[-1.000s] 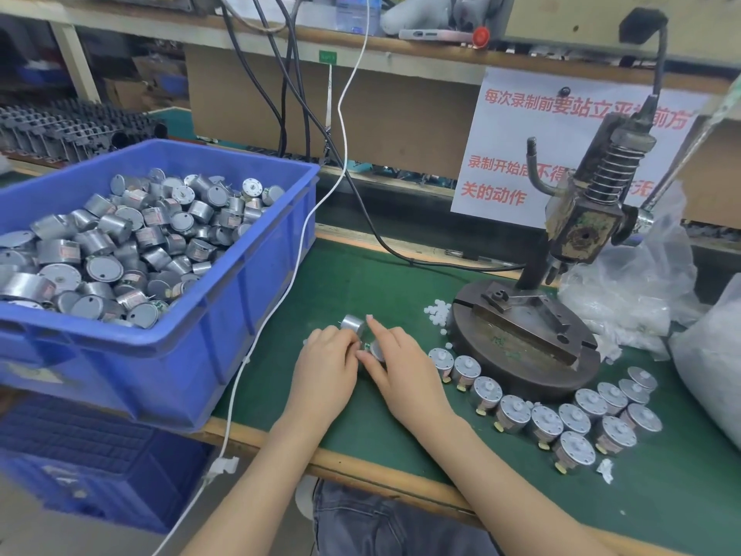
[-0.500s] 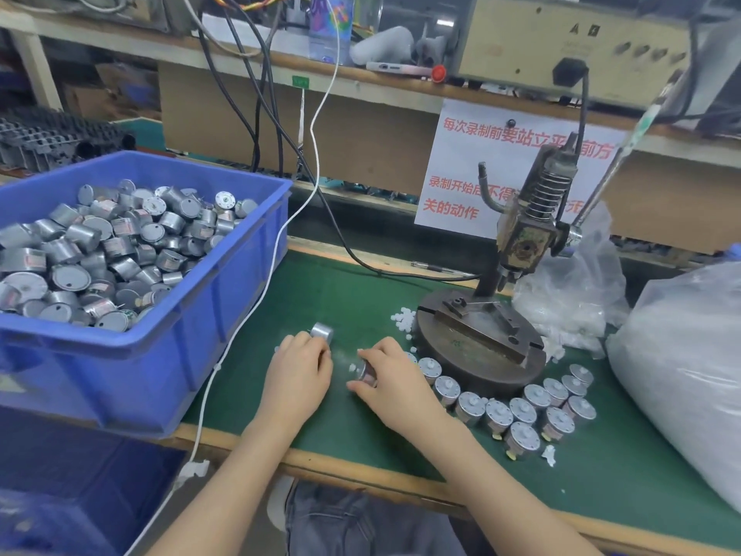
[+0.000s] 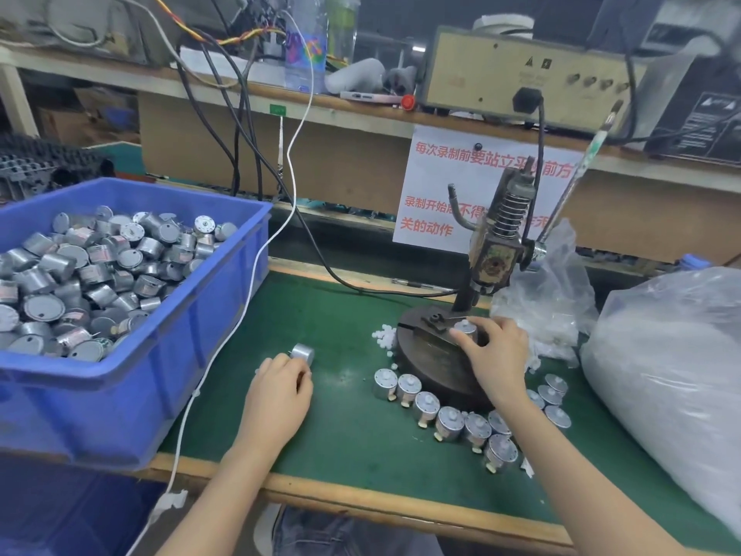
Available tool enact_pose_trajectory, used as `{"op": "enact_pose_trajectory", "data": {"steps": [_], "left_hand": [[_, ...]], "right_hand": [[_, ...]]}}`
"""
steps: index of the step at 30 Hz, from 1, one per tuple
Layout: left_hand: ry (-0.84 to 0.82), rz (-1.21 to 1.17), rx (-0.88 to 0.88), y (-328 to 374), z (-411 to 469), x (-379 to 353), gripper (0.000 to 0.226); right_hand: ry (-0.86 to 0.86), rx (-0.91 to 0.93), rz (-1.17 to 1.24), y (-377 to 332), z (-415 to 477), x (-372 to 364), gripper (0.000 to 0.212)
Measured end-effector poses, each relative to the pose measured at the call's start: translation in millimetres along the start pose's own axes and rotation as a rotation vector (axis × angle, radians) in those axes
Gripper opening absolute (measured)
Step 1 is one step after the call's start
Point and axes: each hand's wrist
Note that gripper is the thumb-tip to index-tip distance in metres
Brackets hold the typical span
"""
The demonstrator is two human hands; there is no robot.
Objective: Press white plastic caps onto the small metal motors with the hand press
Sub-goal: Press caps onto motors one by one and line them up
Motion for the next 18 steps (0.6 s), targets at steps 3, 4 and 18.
{"op": "enact_pose_trajectory", "data": {"steps": [3,4,18], "left_hand": [[-0.003,0.006,0.001,0.1,-0.2,0.6,0.016],[-0.007,0.009,0.003,0.2,0.1,0.7,0.017],[-0.008,0.033,-0.01,3.9,-0.3,2.8,0.015]], "right_hand": [[0.012,-0.048,-0.021,2.0,8.4,-4.4,0.044],[0.012,-0.067,-0.016,0.7,11.7,-5.0,0.045],[0.143,-0.235,0.607,-23.6,41.0,30.6,0.042]]}}
Point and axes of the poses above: each hand's wrist, its own z-axis towards the middle knuckle, its own x-axis out of the back of the hand, y = z × x, and after that the axes turned 5 degrees about y, right-handed
